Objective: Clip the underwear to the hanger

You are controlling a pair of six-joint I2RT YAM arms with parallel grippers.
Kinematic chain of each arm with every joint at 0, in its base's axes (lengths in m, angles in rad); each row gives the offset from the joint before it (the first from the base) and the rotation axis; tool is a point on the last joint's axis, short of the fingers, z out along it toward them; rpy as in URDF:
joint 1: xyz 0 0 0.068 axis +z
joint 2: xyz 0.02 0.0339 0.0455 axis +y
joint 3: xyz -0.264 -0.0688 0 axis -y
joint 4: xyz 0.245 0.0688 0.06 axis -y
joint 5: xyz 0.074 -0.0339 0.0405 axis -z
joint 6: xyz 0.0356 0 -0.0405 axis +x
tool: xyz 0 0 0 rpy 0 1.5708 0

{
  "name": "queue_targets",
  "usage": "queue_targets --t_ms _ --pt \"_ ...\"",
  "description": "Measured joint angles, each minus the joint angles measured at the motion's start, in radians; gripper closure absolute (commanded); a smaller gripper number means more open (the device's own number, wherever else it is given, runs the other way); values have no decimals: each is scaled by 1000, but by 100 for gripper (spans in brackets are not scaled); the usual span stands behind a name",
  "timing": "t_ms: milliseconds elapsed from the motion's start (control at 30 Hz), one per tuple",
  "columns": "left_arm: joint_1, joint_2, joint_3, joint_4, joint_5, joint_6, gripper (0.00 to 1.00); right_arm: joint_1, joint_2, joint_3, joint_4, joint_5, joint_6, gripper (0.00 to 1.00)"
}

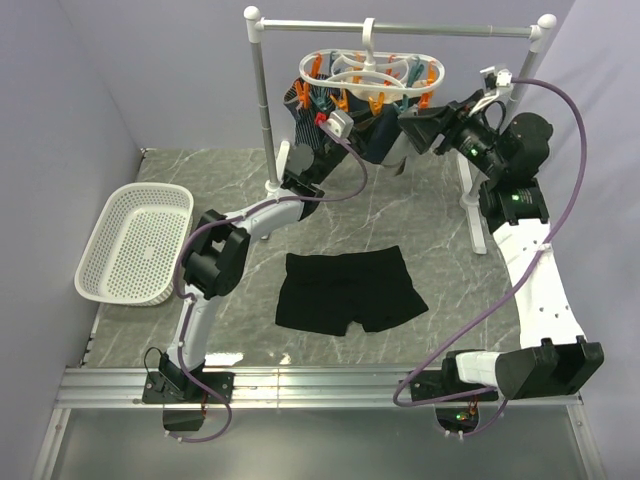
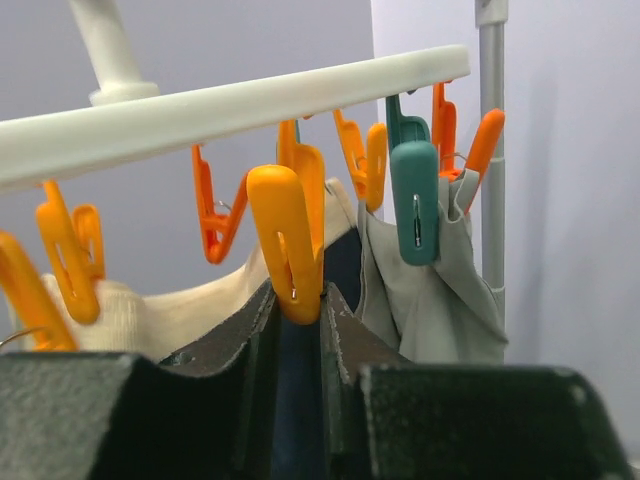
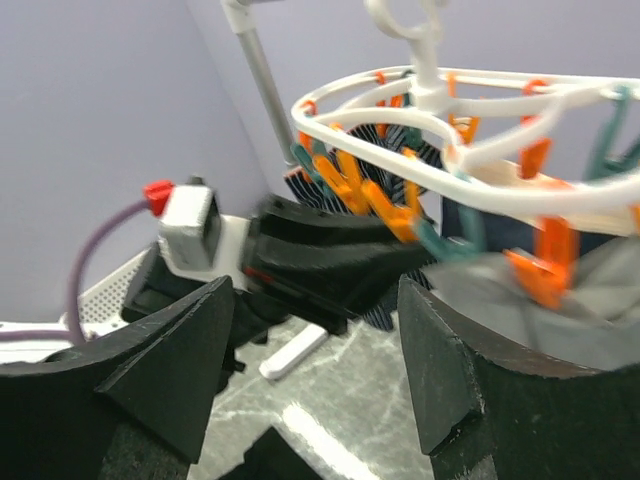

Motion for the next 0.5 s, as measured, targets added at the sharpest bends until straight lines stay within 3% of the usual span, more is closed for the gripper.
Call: queue_targets --t_ms 100,267,500 --pt "0 -8 0 -46 -1 24 99 51 3 -3 23 38 -2 27" --pt "0 -63 -29 -108 0 76 100 128 20 -5 60 112 -6 26" --pt "-2 -127 -68 -129 9 97 100 138 66 -17 91 203 48 23"
